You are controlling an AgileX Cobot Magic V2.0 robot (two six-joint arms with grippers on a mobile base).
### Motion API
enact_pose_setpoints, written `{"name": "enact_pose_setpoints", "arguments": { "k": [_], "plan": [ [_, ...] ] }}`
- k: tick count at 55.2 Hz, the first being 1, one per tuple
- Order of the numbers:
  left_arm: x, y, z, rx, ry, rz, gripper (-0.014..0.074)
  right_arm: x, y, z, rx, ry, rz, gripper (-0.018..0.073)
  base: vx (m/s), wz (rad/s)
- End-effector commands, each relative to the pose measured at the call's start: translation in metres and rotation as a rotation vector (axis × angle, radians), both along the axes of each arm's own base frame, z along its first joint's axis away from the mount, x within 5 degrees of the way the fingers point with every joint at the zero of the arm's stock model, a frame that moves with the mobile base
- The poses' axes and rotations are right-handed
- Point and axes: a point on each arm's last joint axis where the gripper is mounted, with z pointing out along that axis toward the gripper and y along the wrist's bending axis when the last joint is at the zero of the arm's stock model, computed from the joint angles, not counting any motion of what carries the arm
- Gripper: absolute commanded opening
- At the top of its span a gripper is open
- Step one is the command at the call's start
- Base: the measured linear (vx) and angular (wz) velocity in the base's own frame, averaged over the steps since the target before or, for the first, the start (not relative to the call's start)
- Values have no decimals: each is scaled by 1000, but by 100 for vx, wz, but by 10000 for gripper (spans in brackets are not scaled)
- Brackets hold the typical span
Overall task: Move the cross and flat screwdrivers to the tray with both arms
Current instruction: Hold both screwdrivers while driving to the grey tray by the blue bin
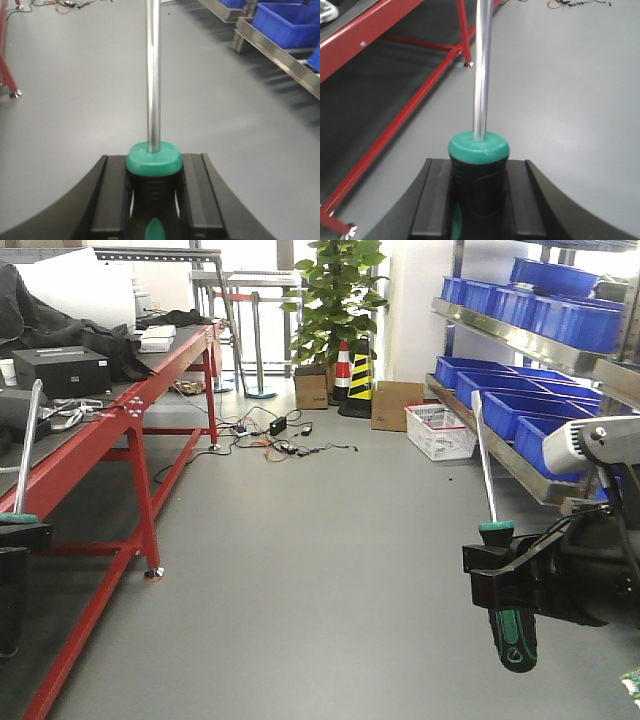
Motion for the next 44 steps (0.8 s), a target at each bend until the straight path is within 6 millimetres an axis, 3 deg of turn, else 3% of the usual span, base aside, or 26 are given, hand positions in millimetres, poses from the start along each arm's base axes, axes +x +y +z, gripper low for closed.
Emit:
{"name": "enact_pose_setpoints", "arguments": {
  "k": [1, 23, 44],
  "plan": [
    [-5, 1, 22, -55, -120, 28, -3, -3, -3, 23, 43, -134, -15, -8, 61, 9],
    [-5, 1, 22, -55, -120, 28, -3, -3, -3, 23, 43, -134, -16, -8, 59, -6],
    [-5, 1, 22, -55, -120, 28, -3, -3, -3, 23, 43, -134, -16, -8, 51, -48]
  ]
}}
